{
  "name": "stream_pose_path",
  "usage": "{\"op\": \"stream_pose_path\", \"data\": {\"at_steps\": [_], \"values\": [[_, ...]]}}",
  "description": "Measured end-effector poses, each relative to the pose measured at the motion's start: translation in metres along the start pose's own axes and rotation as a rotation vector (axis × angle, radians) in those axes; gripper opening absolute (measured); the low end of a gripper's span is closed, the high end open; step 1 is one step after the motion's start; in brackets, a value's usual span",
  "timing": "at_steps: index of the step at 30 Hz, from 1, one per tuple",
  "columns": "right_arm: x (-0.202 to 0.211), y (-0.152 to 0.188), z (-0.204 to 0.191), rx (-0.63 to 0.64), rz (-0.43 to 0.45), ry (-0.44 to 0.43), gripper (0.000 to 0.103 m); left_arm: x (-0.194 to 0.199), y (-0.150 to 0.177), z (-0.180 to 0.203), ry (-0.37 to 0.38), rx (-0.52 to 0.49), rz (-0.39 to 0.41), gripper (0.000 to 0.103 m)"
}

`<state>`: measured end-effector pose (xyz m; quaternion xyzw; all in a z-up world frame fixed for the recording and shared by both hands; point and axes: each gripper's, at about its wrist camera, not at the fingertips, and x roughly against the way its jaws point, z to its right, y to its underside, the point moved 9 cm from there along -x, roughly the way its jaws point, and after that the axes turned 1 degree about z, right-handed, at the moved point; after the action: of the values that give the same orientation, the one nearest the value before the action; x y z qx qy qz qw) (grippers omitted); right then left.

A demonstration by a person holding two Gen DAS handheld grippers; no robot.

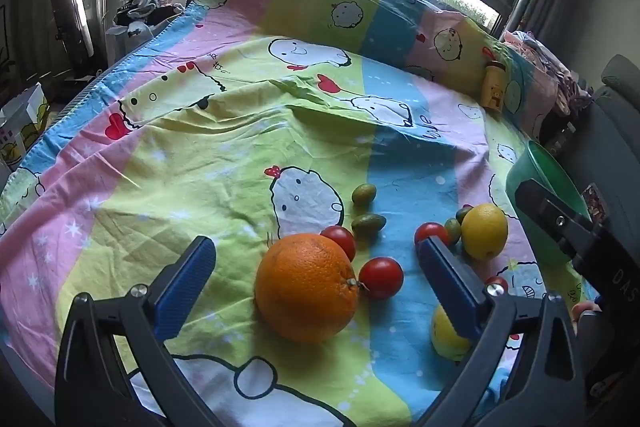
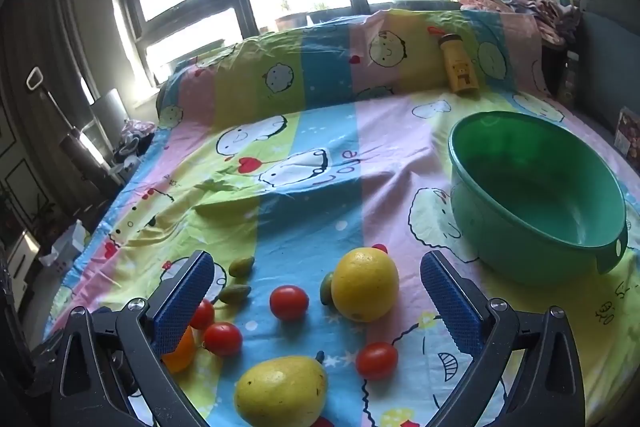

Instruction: Organize fruits

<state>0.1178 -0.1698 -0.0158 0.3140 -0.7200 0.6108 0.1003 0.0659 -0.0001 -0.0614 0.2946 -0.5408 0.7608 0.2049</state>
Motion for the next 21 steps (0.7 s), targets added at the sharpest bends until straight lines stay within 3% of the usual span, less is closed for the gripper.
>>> {"op": "stream_pose_path", "data": {"at_steps": [21], "values": [[-0.0006, 0.0028, -0.0031, 0.065, -0.009, 0.052, 0.103, -0.0013, 0.0036, 0.0020, 0.015, 0.003, -0.023, 0.102]]}}
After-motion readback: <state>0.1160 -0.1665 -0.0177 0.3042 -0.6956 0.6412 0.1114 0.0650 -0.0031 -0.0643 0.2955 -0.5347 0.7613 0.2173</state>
